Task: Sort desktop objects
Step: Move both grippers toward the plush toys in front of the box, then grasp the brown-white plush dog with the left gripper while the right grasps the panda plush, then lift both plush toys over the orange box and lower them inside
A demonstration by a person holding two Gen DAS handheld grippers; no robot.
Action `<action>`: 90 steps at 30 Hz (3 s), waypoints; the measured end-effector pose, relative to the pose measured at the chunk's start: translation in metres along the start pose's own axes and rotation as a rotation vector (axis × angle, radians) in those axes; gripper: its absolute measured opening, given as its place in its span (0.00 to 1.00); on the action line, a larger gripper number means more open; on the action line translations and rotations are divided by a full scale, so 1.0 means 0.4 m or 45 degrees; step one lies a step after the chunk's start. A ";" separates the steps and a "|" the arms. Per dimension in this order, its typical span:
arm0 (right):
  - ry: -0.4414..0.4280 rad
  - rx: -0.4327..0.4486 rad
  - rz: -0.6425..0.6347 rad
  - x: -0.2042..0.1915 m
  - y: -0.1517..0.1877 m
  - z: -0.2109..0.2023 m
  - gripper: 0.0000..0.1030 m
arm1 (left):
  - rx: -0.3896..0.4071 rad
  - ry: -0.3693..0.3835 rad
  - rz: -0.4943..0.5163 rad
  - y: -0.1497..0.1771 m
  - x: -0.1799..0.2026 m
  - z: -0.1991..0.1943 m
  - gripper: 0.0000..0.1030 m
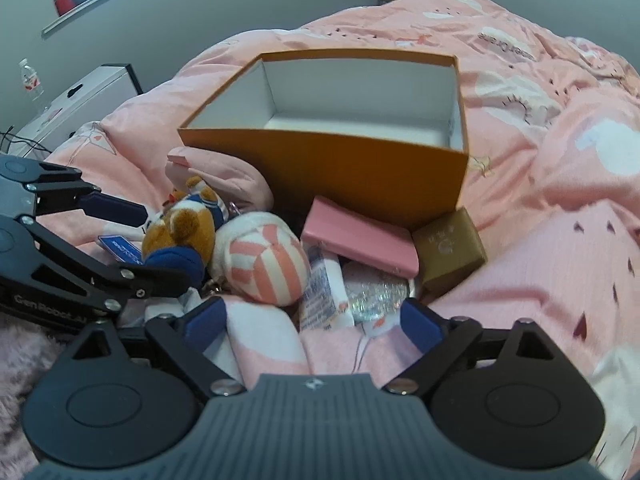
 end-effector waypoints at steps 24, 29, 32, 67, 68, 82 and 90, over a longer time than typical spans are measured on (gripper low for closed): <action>-0.313 -0.298 -0.536 -0.086 -0.157 0.209 0.63 | -0.379 0.289 -0.701 -0.060 -0.224 0.133 0.79; -0.326 -0.327 -0.578 -0.110 -0.156 0.234 0.69 | -0.435 0.287 -0.744 -0.051 -0.229 0.170 0.81; -0.318 -0.334 -0.605 -0.120 -0.151 0.242 0.70 | -0.446 0.296 -0.753 -0.042 -0.232 0.175 0.79; -0.246 0.193 -0.112 0.059 -0.327 -0.046 0.56 | 0.145 0.216 -0.314 -0.256 -0.210 -0.153 0.65; -0.238 0.219 -0.086 0.073 -0.340 -0.053 0.56 | 0.162 0.194 -0.305 -0.279 -0.217 -0.153 0.65; -0.317 0.127 0.593 0.226 -0.452 0.182 0.56 | -0.048 0.144 -0.229 -0.425 -0.308 0.116 0.65; -0.301 -0.101 0.801 0.243 -0.423 0.377 0.56 | -0.302 0.070 -0.153 -0.381 -0.315 0.296 0.65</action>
Point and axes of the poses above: each gripper's, at about its wrist camera, not at the fingertips, and z roughly the way its jaws point, x to its right, y to its underside, the point moved 2 cm from there along z, roughly the way its jaws point, and after that the axes turned 2 degrees about y, right-handed, at the moved point
